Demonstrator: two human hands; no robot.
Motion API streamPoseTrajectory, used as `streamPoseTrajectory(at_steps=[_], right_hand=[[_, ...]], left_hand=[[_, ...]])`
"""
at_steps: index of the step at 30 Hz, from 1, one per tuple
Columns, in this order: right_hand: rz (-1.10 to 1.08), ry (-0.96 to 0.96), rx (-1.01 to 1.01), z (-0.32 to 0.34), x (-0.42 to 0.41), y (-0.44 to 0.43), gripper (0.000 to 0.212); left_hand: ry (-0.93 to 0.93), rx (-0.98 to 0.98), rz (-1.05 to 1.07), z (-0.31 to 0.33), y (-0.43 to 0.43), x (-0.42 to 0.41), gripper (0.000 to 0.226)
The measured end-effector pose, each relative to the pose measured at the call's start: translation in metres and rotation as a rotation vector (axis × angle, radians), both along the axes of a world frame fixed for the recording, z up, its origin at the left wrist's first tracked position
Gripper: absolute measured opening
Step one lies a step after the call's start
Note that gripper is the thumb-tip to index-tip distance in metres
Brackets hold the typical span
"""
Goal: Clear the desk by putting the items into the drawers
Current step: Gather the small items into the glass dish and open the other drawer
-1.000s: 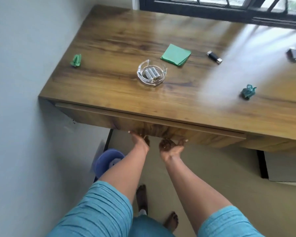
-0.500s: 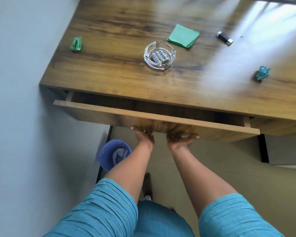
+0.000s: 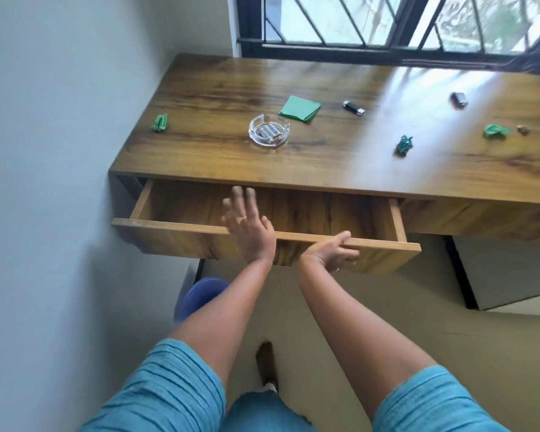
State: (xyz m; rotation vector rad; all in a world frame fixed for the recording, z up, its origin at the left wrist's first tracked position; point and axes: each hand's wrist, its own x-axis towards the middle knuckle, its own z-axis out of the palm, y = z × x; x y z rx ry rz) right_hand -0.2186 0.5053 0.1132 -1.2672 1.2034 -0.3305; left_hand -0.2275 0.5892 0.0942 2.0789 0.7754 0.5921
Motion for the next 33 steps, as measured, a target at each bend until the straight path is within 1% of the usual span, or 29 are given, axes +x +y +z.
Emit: streamPoseTrajectory(at_steps=[1, 2, 3, 4, 5, 6, 7, 9, 11, 14, 18, 21, 23, 24, 26, 30, 33], right_hand=[[0.136, -0.020, -0.189, 0.007, -0.002, 0.001, 0.056], [0.310, -0.032, -0.399, 0.005, -0.006, 0.000, 0.056], [0.511, -0.011, -0.596, 0.004, -0.009, -0.003, 0.053], [0.715, 0.027, -0.781, -0.001, -0.012, -0.005, 0.047], [0.881, 0.031, -0.915, -0.006, -0.013, -0.008, 0.039], [1.040, 0.045, -0.983, -0.008, -0.015, -0.010, 0.035], [1.175, 0.065, -1.032, -0.009, -0.019, -0.009, 0.036], [1.310, 0.081, -1.106, -0.004, -0.028, -0.010, 0.040], [1.322, 0.107, -1.114, 0.005, -0.032, -0.013, 0.042], [1.362, 0.159, -1.033, 0.020, -0.041, -0.019, 0.038], [1.483, 0.274, -0.915, 0.024, -0.057, -0.025, 0.024], [1.596, 0.321, -0.902, 0.026, -0.066, -0.029, 0.018], [1.719, 0.342, -0.901, 0.030, -0.072, -0.033, 0.016], [1.776, 0.347, -0.899, 0.033, -0.075, -0.035, 0.017], [1.852, 0.374, -0.874, 0.035, -0.080, -0.040, 0.025], [1.927, 0.439, -0.791, 0.030, -0.089, -0.046, 0.040], [1.980, 0.478, -0.666, 0.026, -0.096, -0.050, 0.038]], left_hand=[[0.128, 0.044, -0.138, 0.002, 0.001, -0.004, 0.044], [0.206, 0.079, -0.204, 0.004, 0.003, -0.006, 0.036], [0.248, 0.112, -0.261, 0.006, 0.005, -0.011, 0.035], [0.326, 0.187, -0.296, 0.011, 0.008, -0.015, 0.038], [0.362, 0.217, -0.328, 0.021, 0.008, -0.018, 0.041], [0.419, 0.258, -0.373, 0.027, 0.009, -0.018, 0.042], [0.491, 0.311, -0.397, 0.032, 0.011, -0.017, 0.042], [0.591, 0.378, -0.415, 0.040, 0.010, -0.022, 0.042], [0.649, 0.420, -0.432, 0.044, 0.003, -0.027, 0.040], [0.762, 0.451, -0.437, 0.050, 0.000, -0.038, 0.033], [0.913, 0.550, -0.466, 0.060, -0.002, -0.057, 0.023], [0.998, 0.556, -0.505, 0.061, -0.006, -0.075, 0.019], [1.041, 0.563, -0.537, 0.064, -0.009, -0.084, 0.017], [1.063, 0.564, -0.552, 0.066, -0.011, -0.088, 0.020], [1.114, 0.561, -0.583, 0.068, -0.013, -0.094, 0.028], [1.261, 0.486, -0.660, 0.074, -0.017, -0.104, 0.041], [1.340, 0.377, -0.701, 0.078, -0.020, -0.112, 0.042]])
